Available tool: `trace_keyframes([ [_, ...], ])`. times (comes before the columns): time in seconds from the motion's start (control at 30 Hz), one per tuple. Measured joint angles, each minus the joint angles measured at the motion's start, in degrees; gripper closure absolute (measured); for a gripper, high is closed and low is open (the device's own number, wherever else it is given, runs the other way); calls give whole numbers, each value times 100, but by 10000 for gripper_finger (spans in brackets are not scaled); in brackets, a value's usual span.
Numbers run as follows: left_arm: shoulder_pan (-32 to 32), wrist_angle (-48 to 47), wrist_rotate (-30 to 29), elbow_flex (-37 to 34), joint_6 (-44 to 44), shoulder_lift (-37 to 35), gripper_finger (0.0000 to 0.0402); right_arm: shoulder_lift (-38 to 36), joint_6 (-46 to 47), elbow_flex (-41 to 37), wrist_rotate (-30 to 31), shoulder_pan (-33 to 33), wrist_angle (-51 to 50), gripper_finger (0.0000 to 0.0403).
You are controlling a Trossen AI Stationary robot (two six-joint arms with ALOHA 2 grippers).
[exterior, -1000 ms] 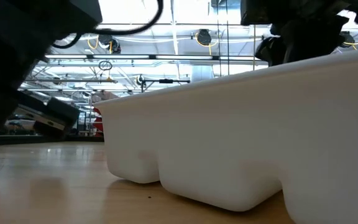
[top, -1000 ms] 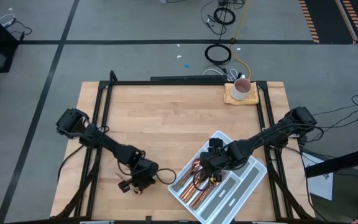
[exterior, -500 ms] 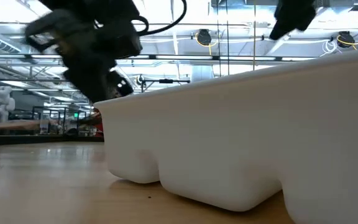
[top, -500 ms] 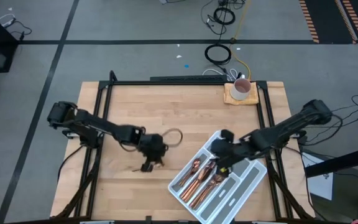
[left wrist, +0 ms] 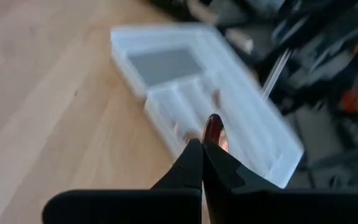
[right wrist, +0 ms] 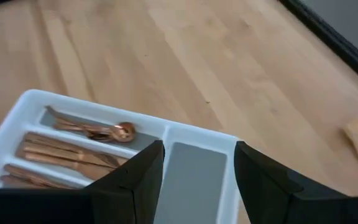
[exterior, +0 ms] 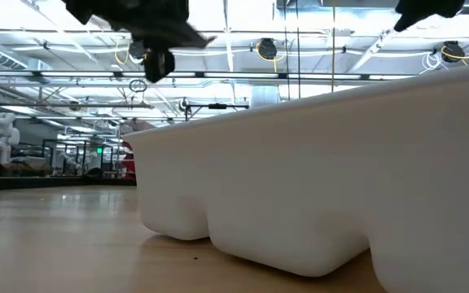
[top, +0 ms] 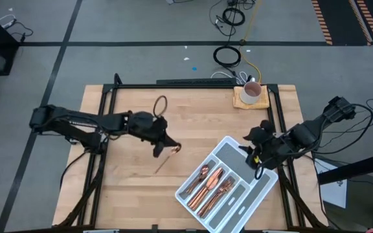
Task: Sort silverware
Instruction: Put the gold spoon into the cutlery tray with the other gold spoons
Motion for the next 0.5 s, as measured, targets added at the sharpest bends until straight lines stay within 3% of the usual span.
trace_keyframes([
  [0.23, 162, 943, -33, 2, -660, 28, 401, 16, 178, 0, 211, 61, -388, 220],
  [0.5, 171, 1958, -103, 11, -1232, 631, 401, 18, 175, 0, 498, 58, -501, 220],
])
